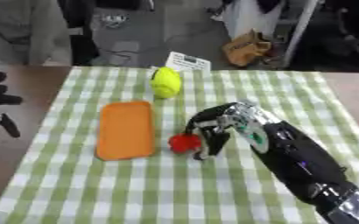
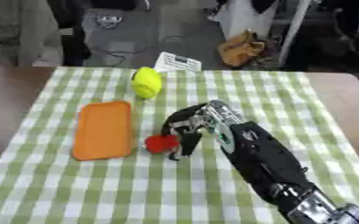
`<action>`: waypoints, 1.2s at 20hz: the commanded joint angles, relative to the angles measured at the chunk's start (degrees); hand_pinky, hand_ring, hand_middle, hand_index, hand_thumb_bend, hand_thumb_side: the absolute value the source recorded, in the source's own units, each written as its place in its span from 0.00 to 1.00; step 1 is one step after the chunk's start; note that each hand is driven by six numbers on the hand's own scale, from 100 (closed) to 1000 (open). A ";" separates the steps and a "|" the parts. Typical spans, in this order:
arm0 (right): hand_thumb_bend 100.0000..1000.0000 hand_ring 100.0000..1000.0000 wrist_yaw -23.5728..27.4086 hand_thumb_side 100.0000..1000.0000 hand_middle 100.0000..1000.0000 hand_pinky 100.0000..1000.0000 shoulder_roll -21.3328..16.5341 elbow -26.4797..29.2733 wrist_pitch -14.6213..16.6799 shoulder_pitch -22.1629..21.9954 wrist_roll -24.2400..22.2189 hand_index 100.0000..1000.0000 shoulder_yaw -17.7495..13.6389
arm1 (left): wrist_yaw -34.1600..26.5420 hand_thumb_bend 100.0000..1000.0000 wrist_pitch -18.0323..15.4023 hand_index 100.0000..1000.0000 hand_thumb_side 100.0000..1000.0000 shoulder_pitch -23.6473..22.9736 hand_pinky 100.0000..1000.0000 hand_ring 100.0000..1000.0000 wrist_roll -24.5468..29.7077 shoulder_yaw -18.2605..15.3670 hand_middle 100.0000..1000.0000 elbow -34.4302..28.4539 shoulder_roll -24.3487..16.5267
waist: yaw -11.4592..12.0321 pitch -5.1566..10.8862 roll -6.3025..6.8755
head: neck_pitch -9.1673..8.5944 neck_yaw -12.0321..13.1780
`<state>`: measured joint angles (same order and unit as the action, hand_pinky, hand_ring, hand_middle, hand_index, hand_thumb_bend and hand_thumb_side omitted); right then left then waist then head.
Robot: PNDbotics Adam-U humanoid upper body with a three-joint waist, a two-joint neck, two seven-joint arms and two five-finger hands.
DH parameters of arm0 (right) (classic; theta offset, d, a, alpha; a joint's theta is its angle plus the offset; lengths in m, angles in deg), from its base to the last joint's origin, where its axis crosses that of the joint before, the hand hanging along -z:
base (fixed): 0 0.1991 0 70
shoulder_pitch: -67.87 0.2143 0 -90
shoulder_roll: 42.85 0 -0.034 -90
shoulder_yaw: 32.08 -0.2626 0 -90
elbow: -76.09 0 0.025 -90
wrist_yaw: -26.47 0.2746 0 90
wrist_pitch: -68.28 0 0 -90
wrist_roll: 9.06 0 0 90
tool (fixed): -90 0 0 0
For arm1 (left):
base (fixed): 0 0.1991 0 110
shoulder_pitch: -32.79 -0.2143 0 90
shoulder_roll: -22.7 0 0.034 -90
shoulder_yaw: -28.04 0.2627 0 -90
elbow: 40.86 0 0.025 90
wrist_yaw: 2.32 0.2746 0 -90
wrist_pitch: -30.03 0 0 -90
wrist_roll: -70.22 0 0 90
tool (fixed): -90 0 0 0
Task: Pick up objects on the table and place them in the box.
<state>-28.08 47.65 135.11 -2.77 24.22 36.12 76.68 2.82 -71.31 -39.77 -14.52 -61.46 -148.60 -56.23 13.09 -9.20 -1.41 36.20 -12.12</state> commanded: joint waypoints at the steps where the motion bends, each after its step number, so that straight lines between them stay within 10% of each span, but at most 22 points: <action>1: 0.35 0.54 -0.03 0.33 0.88 0.54 -0.88 1.75 7.11 1.26 -6.53 0.90 -0.53 | 0.13 0.00 -0.09 0.75 0.95 0.34 0.26 0.64 0.01 -0.15 0.80 -0.88 -0.25 | -0.05 1.01 0.26 | 0.09 -0.04; 24: 0.34 0.44 -6.19 0.35 0.79 0.42 1.16 0.20 5.80 2.09 6.54 0.82 -1.57 | -0.01 0.00 -0.17 0.75 0.95 0.88 0.25 0.64 0.14 -0.07 0.80 -0.91 -0.13 | 1.14 0.35 0.43 | -0.49 -0.29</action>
<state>-33.56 49.29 135.07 2.60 24.85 42.44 75.61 2.82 -71.34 -39.61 -14.49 -61.46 -148.60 -56.22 14.15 -9.25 -1.39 36.17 -12.22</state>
